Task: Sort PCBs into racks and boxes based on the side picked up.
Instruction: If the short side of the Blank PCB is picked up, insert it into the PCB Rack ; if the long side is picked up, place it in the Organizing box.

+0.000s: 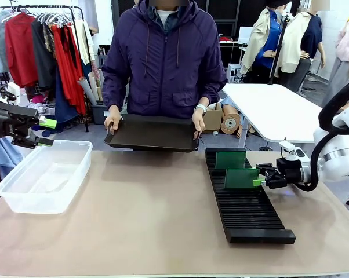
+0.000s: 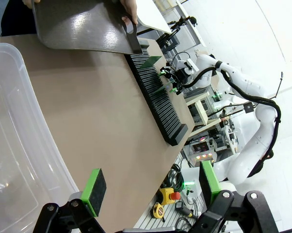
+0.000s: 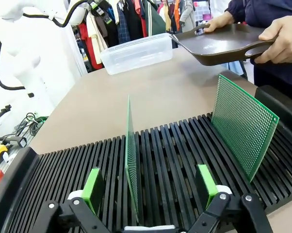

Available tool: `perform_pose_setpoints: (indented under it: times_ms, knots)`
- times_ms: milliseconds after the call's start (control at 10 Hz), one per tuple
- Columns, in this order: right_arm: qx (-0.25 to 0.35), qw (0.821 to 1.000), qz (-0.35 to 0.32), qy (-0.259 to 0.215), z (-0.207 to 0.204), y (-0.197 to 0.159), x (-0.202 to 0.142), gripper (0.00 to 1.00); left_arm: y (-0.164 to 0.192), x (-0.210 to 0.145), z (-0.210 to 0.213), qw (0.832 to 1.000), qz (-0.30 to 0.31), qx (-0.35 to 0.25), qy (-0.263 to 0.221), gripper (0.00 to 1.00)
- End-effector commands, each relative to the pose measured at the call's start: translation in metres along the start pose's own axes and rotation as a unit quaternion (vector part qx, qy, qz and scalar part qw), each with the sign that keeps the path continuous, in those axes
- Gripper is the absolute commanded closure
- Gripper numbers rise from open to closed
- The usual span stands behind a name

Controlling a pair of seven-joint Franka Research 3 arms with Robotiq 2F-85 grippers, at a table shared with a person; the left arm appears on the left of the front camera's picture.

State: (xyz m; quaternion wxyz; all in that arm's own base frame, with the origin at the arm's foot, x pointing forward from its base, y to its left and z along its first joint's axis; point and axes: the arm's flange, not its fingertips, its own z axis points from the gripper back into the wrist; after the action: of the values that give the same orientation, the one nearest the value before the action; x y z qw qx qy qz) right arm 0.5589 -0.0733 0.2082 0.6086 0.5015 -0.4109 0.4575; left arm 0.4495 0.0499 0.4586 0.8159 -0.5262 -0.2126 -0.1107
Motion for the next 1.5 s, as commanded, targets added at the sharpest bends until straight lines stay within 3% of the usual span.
perform_pose_setpoints:
  times_ms: [0, 1400]
  knots:
    - [0.002, 1.0, 0.002, 0.003, 0.0002, 0.0006, 0.002, 0.0, -0.0014, 0.0005, 0.0013, 1.0, -0.001, 0.001, -0.001, 0.0]
    - [0.0, 1.0, -0.004, -0.005, 0.0021, 0.0015, 0.0087, 0.0, -0.0014, 0.0005, 0.0013, 1.0, -0.001, 0.001, -0.001, 0.0]
